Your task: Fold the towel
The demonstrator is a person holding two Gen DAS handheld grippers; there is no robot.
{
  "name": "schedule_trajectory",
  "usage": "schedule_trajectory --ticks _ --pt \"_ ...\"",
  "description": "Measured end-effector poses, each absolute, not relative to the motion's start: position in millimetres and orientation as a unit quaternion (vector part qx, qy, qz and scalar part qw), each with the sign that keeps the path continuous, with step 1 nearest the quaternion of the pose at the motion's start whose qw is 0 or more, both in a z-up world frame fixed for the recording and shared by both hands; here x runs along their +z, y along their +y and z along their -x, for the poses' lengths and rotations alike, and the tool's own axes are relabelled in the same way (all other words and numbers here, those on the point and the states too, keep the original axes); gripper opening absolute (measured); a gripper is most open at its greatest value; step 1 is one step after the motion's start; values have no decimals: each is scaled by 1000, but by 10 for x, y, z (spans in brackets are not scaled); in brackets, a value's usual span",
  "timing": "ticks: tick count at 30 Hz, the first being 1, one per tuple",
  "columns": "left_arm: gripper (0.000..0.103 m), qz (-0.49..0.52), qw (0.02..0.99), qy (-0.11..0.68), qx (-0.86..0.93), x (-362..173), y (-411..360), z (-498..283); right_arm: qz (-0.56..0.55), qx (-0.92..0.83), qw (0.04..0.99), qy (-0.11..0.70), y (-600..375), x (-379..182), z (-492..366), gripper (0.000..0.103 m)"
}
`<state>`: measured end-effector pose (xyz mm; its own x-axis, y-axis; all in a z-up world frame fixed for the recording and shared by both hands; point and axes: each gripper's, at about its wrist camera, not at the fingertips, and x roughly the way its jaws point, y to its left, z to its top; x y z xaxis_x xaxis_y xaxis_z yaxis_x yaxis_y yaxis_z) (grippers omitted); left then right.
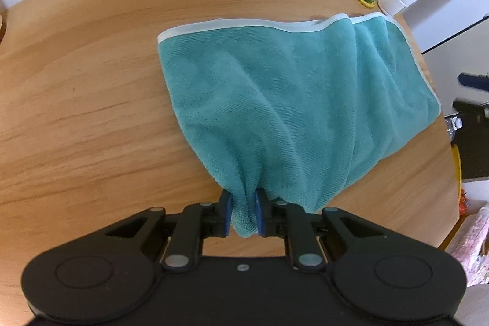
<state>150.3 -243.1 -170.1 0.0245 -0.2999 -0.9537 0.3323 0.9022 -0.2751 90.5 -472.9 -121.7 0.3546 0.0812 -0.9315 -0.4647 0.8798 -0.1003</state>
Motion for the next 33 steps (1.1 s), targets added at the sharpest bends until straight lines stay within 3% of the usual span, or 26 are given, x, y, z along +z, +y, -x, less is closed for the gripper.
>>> schedule_trajectory --ticks 4,10,11,13,25,29,33 --pt "16 -16 716 662 -222 -1697 -2436 -1501 209 270 782 522 -4272 -1323 -867 31" --pt "20 -26 720 657 -225 -1695 -2456 -1471 303 324 735 513 -3891 -1647 -858 31" --pt "24 -28 720 657 -222 -1700 -2461 -1473 318 333 726 511 -3827 -1701 -857 27" --pt "27 -34 723 655 -218 -1707 -2481 -1475 348 350 707 506 -3700 -1809 -854 7" --pt "27 -89 727 640 -233 -1672 -2576 -1439 383 352 665 536 -3898 -1857 -669 0" --pt "27 -56 722 653 -222 -1656 -2519 -1490 364 339 666 556 -4052 -1911 -611 0" --pt "27 -3 728 648 -224 -1548 -2400 -1521 352 337 713 503 -3992 -1577 -556 5"
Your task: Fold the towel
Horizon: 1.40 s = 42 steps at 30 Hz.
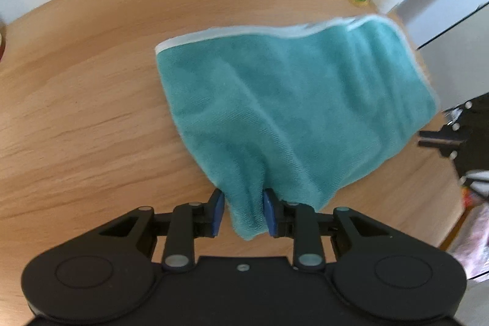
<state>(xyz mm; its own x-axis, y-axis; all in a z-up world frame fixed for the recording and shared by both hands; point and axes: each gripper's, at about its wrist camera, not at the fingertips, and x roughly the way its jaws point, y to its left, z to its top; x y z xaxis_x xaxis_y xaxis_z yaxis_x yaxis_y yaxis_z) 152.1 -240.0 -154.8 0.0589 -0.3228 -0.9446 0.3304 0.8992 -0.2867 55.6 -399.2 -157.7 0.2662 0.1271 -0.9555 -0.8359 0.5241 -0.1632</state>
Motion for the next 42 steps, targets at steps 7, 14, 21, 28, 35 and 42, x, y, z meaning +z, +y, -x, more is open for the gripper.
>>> schedule_trajectory --ticks 7,14,21,28,35,42 --pt "30 21 727 654 -207 -1476 -2160 -1433 314 380 736 464 -3724 -1410 -725 30" --pt "37 45 732 639 -230 -1547 -2208 -1231 298 414 727 460 -3387 -1598 -774 43" --pt "22 53 747 620 -233 -1594 -2223 -1185 309 393 714 490 -3450 -1787 -854 43" --pt "6 39 772 587 -240 -1610 -2194 -1172 293 378 706 522 -3645 -1879 -903 43" --pt "6 0 768 584 -265 -1572 -2240 -1273 292 380 692 540 -3806 -1930 -896 46" --pt "6 -9 763 583 -278 -1540 -2240 -1235 246 405 699 536 -3939 -1566 -888 46"
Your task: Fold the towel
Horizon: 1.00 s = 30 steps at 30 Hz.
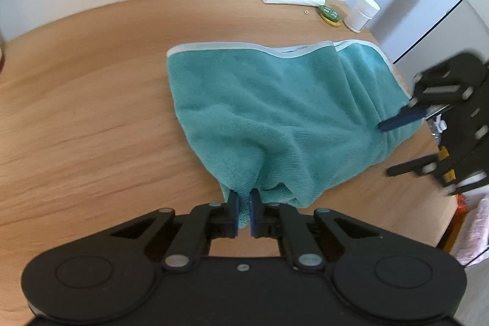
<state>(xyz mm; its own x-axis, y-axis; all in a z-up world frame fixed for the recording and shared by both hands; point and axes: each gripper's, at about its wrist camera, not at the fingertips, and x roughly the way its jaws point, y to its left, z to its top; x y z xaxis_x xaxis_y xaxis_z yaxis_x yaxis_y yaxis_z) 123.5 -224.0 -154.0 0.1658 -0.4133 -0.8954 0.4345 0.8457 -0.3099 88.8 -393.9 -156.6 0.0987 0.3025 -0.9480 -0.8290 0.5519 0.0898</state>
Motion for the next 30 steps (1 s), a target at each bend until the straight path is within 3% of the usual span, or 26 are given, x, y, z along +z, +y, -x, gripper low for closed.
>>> schedule_trajectory --ticks 4,9,16,25,30 --pt "6 -5 763 581 -282 -1546 -2254 -1204 190 398 736 514 -3917 -1349 -1077 47" --pt "6 2 765 577 -287 -1538 -2215 -1205 195 372 763 491 -3517 -1640 -1284 47" --pt "6 -9 764 576 -291 -1580 -2192 -1243 237 387 731 509 -3284 -1844 -1085 47" --pt "6 -47 753 585 -298 -1608 -2327 -1310 215 356 723 552 -3602 -1815 -1049 46" --pt "13 -19 746 595 -300 -1544 -2278 -1396 208 332 743 543 -3786 -1672 -1048 48"
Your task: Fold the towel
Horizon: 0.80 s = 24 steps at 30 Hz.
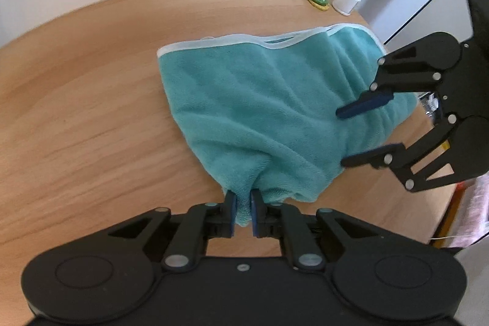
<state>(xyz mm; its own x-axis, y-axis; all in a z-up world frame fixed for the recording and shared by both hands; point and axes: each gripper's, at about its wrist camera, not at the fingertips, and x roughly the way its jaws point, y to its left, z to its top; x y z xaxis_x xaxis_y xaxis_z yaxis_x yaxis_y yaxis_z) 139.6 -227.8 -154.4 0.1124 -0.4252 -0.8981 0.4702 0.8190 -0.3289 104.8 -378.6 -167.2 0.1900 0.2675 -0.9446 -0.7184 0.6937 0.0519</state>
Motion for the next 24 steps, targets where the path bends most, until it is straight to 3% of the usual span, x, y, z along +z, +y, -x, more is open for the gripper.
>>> schedule_trajectory --ticks 2,4,14,24 --pt "37 10 751 590 -297 -1482 -2172 -1467 205 322 751 539 -3859 -1614 -1048 48" --pt "46 30 760 581 -289 -1423 -2085 -1550 202 312 758 536 -3933 -1557 -1048 48" --pt "53 52 799 550 -237 -1438 -1952 -2235 204 206 800 526 -4478 -1476 -1175 48" --pt "52 21 787 557 -265 -1634 -2193 -2344 90 103 829 542 -5406 -1491 -1497 48"
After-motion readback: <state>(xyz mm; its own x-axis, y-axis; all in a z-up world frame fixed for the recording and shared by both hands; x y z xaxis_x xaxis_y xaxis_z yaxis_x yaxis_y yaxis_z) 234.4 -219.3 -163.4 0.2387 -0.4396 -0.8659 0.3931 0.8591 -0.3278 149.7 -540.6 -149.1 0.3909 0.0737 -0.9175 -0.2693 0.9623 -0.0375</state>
